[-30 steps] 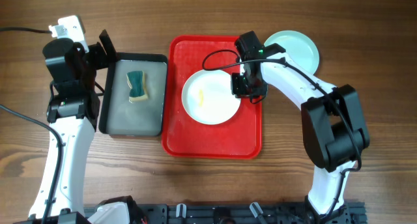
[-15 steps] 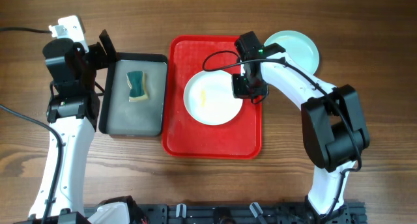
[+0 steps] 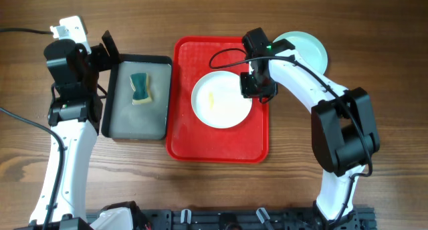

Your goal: Clean dirty plates on tray and stack at the side

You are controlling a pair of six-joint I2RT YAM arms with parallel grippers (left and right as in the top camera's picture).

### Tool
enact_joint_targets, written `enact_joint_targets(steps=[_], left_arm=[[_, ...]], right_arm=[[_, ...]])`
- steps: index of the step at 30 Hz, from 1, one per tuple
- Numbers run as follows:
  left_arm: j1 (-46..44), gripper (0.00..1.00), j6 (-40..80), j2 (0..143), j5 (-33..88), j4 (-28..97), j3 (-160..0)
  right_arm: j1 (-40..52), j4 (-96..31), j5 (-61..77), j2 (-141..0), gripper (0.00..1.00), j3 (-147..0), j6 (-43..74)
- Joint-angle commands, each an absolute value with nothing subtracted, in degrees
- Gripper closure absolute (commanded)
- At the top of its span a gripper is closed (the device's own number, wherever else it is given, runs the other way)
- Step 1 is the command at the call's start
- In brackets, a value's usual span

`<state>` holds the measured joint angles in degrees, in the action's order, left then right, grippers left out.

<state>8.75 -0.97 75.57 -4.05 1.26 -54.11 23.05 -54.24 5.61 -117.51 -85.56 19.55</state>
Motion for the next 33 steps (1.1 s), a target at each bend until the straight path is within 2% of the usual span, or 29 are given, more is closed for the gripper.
enact_joint_targets(steps=[1,6,7,8,11,20,24,28,31,33], left_arm=[[9.13,0.0,-0.43,75.33,-4.6,1.13,-54.81],[9.13,0.0,-0.43,75.33,-4.6,1.13,-54.81],[9.13,0.0,-0.43,75.33,-4.6,1.13,-54.81],[9.13,0.0,-0.43,75.33,-4.6,1.13,-54.81],[9.13,0.0,-0.43,75.33,-4.6,1.13,-54.81],[9.13,0.0,-0.43,75.33,-4.58,0.95,-54.81],[9.13,0.0,-0.43,75.46,-4.6,-5.56,-54.81],[9.13,0.0,-0.43,75.53,-4.58,-0.75,-54.78],[9.1,0.0,-0.32,75.53,1.96,1.32,-54.76],[9.1,0.0,5.89,75.55,8.75,7.77,-54.76]], right_arm=[[21.96,-54.52,4.56,-116.33,0.58,-87.68,17.56],[17.17,-63.31,4.49,-116.18,0.53,-99.94,15.0],[16.01,-64.4,4.49,-116.14,0.48,-102.24,14.98],[14.76,-65.04,4.47,-116.11,0.34,-103.77,15.0],[11.81,-65.1,4.47,-116.14,0.01,-104.36,15.0],[8.64,-54.43,4.47,-116.14,0.01,-104.07,15.03],[8.64,-48.25,4.47,-116.14,0.01,-104.07,15.05],[8.64,-45.69,4.47,-116.14,0.0,-104.03,15.05],[8.64,-45.65,4.47,-116.14,0.0,-104.03,15.05],[8.64,-45.65,4.47,-116.14,0.0,-104.03,15.05]])
